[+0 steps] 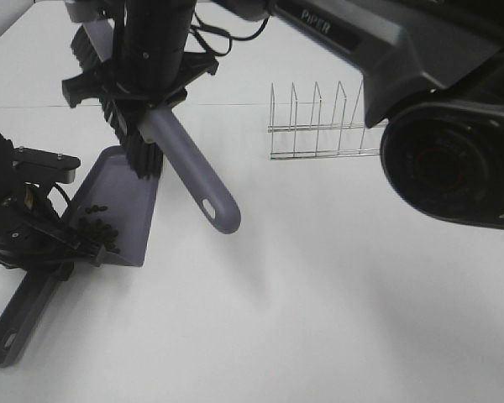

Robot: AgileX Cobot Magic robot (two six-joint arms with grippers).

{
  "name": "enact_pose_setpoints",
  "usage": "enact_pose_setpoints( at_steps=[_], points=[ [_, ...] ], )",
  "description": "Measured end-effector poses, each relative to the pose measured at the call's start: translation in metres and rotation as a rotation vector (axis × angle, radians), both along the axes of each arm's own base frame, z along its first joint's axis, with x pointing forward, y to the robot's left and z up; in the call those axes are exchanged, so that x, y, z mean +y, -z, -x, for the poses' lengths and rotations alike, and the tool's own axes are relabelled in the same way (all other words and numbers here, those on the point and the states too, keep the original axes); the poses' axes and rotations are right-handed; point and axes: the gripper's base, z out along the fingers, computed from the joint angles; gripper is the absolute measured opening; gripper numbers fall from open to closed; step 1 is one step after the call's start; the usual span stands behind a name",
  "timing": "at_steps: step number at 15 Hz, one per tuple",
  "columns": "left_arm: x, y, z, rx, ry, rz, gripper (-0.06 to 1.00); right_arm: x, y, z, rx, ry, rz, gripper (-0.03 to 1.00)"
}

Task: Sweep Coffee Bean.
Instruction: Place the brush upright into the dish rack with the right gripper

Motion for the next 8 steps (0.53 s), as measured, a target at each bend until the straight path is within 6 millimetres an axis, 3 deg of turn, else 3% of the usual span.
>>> enact_pose_setpoints(
  at_steps=[4, 6, 8],
  points=[
    [0.000, 0.000, 0.000, 0.002, 0.001, -0.002, 0.33, -0.026, -0.046, -0.002, -0.058, 0.041, -0.041, 0.28],
    [0.000, 0.000, 0.000, 0.002, 0.001, -0.002, 0.33, -0.042, -0.047, 0.001, -0.021, 0.062, -0.012, 0.28],
    [0.000, 0.000, 0.000, 0.002, 0.001, -0.001, 0.33, -0.075, -0.036, 0.005, 0.064, 0.109, 0.057, 0.28]
  ],
)
